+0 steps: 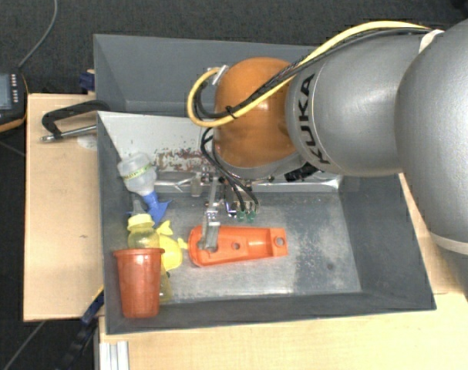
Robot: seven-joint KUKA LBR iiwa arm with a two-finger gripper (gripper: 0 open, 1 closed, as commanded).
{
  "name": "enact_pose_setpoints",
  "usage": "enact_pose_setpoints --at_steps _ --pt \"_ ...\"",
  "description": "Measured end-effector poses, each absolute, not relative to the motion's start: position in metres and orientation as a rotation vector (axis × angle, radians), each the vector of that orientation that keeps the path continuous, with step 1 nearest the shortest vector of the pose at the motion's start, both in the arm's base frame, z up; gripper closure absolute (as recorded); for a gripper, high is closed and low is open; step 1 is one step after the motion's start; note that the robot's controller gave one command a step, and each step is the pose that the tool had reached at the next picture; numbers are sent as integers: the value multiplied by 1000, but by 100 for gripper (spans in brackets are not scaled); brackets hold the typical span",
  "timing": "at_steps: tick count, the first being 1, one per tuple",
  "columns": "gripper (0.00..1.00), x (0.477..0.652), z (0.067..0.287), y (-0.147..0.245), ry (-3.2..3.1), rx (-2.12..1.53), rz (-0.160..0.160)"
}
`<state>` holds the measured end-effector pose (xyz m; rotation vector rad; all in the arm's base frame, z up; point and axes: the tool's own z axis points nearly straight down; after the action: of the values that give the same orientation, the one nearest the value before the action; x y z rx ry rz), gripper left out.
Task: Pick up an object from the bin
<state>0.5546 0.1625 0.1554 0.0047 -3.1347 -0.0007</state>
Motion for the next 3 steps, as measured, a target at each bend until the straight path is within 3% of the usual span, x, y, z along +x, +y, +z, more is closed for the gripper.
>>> enact_pose_setpoints --at_steps 1,3 --pt "0 557 160 162 -3143 2 -3" --pt "0 544 106 101 -3141 -19 -3"
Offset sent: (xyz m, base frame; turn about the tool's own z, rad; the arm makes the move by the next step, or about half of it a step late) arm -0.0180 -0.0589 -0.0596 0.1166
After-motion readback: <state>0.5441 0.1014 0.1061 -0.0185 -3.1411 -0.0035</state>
